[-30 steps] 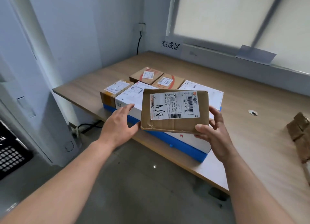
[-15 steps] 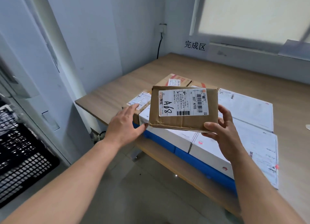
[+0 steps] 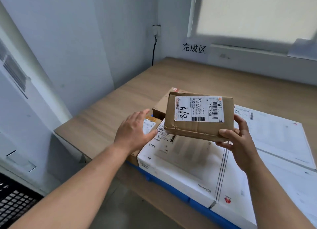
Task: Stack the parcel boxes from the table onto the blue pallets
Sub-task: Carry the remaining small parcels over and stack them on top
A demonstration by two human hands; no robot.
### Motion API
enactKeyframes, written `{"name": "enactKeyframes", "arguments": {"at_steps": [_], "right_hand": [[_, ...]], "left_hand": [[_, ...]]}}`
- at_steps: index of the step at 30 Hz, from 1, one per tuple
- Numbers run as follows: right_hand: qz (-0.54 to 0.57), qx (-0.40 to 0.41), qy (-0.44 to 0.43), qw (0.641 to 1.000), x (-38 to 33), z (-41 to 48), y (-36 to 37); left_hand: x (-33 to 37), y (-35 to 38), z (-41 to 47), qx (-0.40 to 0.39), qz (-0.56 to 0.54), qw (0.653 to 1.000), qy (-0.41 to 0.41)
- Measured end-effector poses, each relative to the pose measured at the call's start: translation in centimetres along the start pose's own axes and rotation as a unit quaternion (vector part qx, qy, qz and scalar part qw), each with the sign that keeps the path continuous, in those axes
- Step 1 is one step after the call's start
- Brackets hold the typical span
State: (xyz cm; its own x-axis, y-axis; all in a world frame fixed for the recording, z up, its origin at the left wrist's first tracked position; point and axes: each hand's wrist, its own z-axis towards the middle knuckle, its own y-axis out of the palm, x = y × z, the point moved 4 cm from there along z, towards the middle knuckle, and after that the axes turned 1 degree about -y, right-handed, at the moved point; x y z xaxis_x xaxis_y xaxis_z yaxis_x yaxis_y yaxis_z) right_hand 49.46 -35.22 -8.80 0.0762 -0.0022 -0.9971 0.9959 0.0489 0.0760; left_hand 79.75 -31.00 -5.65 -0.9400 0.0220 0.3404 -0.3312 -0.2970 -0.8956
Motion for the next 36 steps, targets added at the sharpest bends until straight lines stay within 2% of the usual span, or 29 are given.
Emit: {"name": "enactKeyframes", "arguments": {"at_steps": [9, 16, 24, 30, 36], "right_hand": [[0.008, 0.097, 0.037, 0.995, -0.2, 6.1, 0.8], [0.05, 0.175, 0.071, 0.981, 0.0, 10.7, 4.0], [0.048, 0.195, 0.133, 0.971, 1.0, 14.5, 6.3], [-0.017, 0.184, 0.163, 0.969, 0.9, 15.6, 6.8], [-0.045, 0.185, 0.178, 0.965, 0.8, 15.8, 7.5]], "left_hand": [[-1.4, 4.1, 9.5, -0.073, -0.047, 0.994, 0.071], [-4.1, 6.2, 17.8, -0.178, -0.074, 0.975, 0.11], [-4.4, 9.0, 22.2, -0.26, -0.121, 0.948, 0.139], [-4.5, 10.6, 22.8, -0.262, -0.205, 0.932, 0.146], [-5.3, 11.5, 22.4, -0.226, -0.247, 0.934, 0.125]]}}
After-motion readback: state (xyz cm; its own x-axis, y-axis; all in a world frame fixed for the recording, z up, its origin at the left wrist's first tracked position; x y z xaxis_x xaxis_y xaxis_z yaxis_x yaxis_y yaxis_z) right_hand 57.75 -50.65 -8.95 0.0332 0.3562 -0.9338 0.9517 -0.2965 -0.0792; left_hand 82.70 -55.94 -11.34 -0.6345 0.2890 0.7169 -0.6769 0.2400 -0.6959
